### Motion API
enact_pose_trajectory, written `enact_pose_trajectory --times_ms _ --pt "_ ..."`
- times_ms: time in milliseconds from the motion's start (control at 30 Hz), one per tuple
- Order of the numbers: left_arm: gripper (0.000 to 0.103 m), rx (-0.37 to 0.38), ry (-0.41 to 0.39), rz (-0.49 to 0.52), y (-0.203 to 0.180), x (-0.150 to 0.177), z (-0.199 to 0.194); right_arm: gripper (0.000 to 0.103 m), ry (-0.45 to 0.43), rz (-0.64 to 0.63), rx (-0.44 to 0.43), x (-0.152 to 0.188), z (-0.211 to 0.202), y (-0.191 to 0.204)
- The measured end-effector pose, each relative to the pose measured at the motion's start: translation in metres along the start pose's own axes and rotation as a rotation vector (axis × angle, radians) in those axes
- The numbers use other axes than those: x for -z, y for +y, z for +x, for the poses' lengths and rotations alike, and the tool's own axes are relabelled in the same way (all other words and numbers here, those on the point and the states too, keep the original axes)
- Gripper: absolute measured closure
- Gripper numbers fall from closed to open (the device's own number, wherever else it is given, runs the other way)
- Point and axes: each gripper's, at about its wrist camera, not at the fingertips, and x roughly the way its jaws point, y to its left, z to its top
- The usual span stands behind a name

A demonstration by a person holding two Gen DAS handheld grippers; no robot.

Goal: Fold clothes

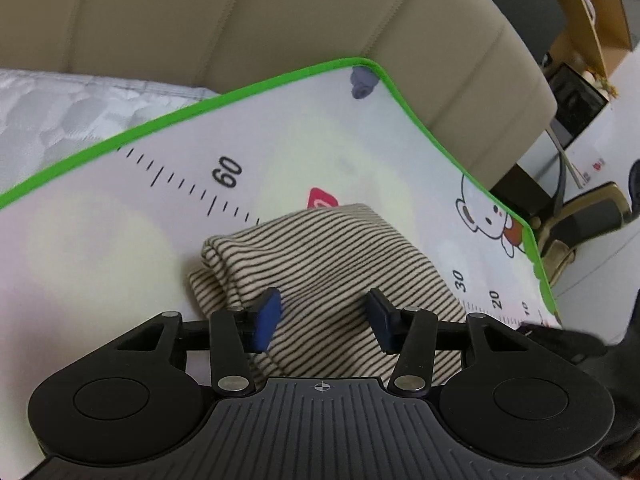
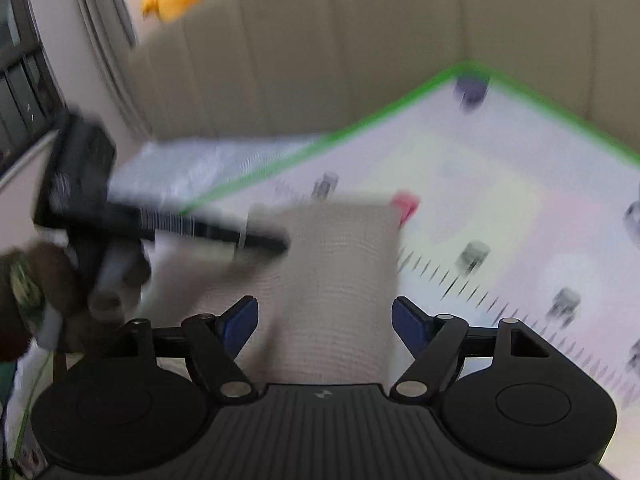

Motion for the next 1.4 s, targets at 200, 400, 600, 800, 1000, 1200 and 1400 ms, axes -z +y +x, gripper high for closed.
enact_pose_trajectory --times_ms 200,400,600,800,1000,1200,1400 --pt "0.05 -0.032 0.009 0.127 -0.009 0.006 0.002 0.06 0.034 -0.12 0.104 -0.039 0.06 -0.003" --pt "0.051 -0.047 0.006 0.125 -0.008 0.009 0.004 0.057 0.093 -0.133 0.155 -0.035 0.105 0.001" --pt "0.049 -0.055 -0.009 0.133 -0.01 0.013 0.001 0.053 -0.001 -0.213 0.051 -0.006 0.043 0.021" --pt "0.048 -0.085 -0.011 0.181 -0.02 0.016 0.005 0.042 0.031 -0.261 0.03 0.025 0.035 0.034" --pt "0.033 -0.204 -0.042 0.164 -0.044 0.027 -0.01 0.034 0.052 -0.231 -0.007 0.052 0.012 0.032" --pt "0.004 -0.36 -0.19 0.199 -0.091 0.093 -0.072 0.013 0.059 -0.062 -0.055 0.088 -0.039 0.004" --pt "0.0 -0.366 -0.066 0.006 -0.104 0.199 -0.079 0.0 0.09 0.042 0.043 0.152 -0.069 -0.007"
